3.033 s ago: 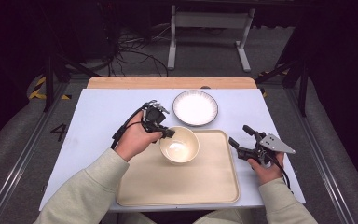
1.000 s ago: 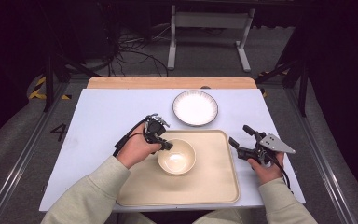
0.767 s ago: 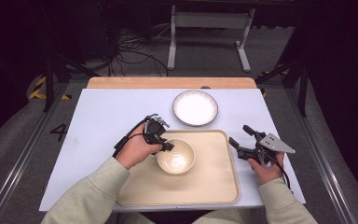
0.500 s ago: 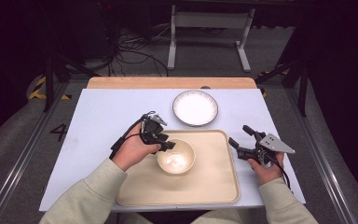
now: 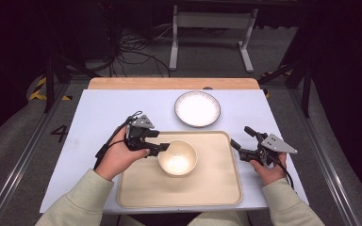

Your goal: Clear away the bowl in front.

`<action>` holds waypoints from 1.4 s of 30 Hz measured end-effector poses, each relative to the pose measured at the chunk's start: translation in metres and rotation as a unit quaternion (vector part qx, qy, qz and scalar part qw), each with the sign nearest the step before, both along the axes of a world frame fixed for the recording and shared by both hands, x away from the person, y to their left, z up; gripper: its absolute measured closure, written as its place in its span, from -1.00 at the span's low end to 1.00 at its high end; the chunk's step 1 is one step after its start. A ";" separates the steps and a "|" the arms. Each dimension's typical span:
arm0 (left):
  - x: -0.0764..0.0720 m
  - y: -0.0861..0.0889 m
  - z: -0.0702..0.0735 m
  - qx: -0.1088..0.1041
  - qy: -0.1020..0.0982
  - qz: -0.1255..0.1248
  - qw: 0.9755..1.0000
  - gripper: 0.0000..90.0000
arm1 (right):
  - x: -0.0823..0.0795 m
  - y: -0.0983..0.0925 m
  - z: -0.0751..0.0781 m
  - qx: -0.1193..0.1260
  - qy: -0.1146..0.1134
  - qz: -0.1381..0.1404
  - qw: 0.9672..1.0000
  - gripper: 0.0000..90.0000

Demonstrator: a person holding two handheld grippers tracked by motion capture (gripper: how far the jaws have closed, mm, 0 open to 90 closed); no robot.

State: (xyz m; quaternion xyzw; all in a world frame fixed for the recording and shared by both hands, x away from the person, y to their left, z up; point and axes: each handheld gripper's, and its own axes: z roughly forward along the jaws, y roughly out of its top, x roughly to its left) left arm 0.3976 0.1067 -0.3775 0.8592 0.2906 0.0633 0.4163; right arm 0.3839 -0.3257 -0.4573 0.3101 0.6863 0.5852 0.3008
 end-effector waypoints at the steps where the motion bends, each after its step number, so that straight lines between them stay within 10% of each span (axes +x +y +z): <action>1: -0.001 0.002 0.000 -0.003 0.000 0.002 1.000 -0.24 | 0.000 0.000 0.000 0.000 0.000 0.001 1.000 -0.57; 42: -0.027 0.111 -0.029 -0.085 -0.110 0.061 0.988 -0.63 | -0.001 -0.001 0.000 0.001 -0.005 0.022 1.000 -0.72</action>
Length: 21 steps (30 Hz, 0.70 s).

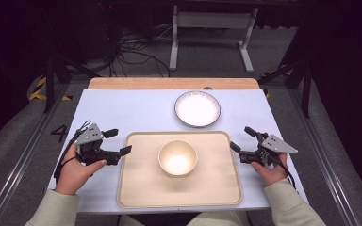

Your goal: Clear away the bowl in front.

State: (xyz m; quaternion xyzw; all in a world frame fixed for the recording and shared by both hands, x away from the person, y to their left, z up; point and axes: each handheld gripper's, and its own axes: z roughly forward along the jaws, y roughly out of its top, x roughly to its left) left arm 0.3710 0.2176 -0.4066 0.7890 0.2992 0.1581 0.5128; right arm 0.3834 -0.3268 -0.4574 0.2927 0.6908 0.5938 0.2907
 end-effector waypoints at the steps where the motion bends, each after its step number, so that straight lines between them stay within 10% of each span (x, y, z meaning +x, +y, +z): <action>1: 0.000 0.002 -0.002 -0.001 -0.003 0.000 1.000 -0.63 | 0.000 0.000 0.000 -0.001 0.000 0.000 1.000 -0.72; 21: -0.003 0.025 -0.039 -0.041 -0.008 0.027 0.999 -0.68 | -0.001 0.000 0.000 -0.003 -0.004 0.003 1.000 -0.72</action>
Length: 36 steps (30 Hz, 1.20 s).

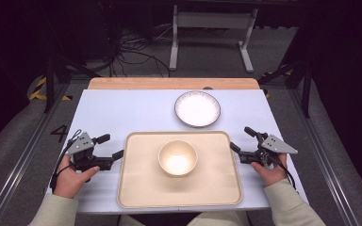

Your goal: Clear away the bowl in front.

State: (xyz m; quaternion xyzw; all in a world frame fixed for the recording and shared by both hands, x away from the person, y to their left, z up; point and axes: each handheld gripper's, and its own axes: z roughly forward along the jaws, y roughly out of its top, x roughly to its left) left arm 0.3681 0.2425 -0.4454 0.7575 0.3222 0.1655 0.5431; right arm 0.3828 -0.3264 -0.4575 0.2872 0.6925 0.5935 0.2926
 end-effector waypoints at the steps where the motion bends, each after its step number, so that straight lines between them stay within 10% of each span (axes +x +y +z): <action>1: 0.000 0.001 -0.001 0.001 -0.002 0.000 1.000 -0.68 | 0.000 0.000 0.000 0.000 0.000 0.000 1.000 -0.72; 36: -0.008 0.001 -0.022 0.005 -0.016 0.024 1.000 -0.87 | -0.002 0.000 0.000 0.000 -0.009 -0.010 1.000 -0.84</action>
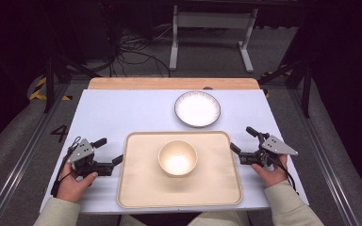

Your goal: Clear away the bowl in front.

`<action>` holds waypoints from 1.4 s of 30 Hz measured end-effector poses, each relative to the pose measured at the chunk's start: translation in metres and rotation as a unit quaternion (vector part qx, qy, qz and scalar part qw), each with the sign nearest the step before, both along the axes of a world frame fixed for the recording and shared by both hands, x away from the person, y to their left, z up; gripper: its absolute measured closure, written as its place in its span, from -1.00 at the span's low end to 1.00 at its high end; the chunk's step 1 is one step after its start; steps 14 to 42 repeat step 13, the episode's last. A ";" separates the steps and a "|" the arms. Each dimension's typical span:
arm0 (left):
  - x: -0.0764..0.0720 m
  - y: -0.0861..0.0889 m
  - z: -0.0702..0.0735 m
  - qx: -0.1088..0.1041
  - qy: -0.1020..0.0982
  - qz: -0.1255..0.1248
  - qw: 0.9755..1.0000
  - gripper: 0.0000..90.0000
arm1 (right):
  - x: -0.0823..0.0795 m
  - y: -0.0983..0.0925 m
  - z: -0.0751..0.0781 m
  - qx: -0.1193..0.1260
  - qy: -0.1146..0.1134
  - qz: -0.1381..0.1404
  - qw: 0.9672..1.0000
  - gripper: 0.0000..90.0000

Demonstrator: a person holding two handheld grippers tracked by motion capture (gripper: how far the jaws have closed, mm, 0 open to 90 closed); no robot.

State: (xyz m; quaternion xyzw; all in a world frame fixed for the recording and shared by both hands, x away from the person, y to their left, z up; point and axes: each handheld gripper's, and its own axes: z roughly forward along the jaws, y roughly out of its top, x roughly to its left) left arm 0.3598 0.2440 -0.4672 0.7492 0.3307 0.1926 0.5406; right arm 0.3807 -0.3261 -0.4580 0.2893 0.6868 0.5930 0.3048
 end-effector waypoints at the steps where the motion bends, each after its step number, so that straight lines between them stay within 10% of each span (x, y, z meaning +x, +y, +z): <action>1: 0.000 0.000 0.000 0.000 -0.003 0.000 1.000 -0.87 | 0.000 0.000 0.000 0.000 0.000 0.000 1.000 -0.84; 42: 0.000 0.002 0.000 -0.008 -0.002 0.003 1.000 -0.88 | 0.000 0.000 0.000 0.001 0.000 0.000 1.000 -0.84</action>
